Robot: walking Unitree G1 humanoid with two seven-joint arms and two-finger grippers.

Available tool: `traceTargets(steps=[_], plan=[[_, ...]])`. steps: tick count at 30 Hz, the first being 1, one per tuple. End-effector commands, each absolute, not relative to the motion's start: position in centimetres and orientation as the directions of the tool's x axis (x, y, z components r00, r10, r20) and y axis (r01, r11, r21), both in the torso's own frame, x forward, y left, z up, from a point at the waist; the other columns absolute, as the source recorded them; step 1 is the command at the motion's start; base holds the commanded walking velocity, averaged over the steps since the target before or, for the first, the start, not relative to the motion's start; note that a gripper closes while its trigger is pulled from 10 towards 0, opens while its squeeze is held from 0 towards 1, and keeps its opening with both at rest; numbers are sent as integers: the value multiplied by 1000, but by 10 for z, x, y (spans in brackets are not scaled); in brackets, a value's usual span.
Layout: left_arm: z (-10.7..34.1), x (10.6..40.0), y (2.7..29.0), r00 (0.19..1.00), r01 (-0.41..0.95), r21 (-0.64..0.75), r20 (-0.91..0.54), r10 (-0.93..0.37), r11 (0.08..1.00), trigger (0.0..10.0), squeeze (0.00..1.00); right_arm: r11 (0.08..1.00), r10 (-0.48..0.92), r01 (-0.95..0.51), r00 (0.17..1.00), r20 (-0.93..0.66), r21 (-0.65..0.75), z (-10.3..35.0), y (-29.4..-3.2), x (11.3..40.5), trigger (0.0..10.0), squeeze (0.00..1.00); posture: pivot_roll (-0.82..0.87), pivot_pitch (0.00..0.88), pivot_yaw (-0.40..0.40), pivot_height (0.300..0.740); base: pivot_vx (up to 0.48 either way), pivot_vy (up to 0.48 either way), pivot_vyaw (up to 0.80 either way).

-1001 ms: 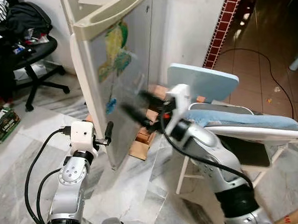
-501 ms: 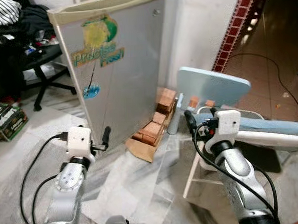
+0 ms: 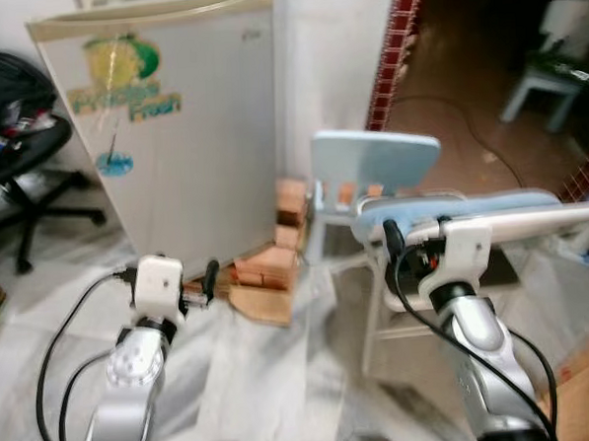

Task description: Restocking fridge

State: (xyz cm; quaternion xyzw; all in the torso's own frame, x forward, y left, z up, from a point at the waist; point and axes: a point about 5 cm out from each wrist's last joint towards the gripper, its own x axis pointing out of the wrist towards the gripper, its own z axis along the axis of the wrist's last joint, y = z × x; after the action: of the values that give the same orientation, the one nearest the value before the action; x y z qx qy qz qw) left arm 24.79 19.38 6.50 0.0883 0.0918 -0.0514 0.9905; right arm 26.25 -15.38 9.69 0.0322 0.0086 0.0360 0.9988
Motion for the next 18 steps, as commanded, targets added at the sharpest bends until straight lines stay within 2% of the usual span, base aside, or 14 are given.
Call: traceTargets(steps=[1,10,18], plan=[[72,254,193,984,110,170,-160,-82,979,10000,0,997,57,-57,998,4,51,102,-158,266,10000,0,5,0,-44,740,0,480,-800],[74,257,192,986,107,159,-145,-84,981,10000,0,997,60,-60,998,13,45,103,-157,268,10000,0,1,0,-45,740,0,480,-800],[74,258,192,987,95,143,-141,-75,985,10000,0,997,64,-65,998,15,45,103,-155,269,10000,0,1,0,-47,740,0,480,-52]])
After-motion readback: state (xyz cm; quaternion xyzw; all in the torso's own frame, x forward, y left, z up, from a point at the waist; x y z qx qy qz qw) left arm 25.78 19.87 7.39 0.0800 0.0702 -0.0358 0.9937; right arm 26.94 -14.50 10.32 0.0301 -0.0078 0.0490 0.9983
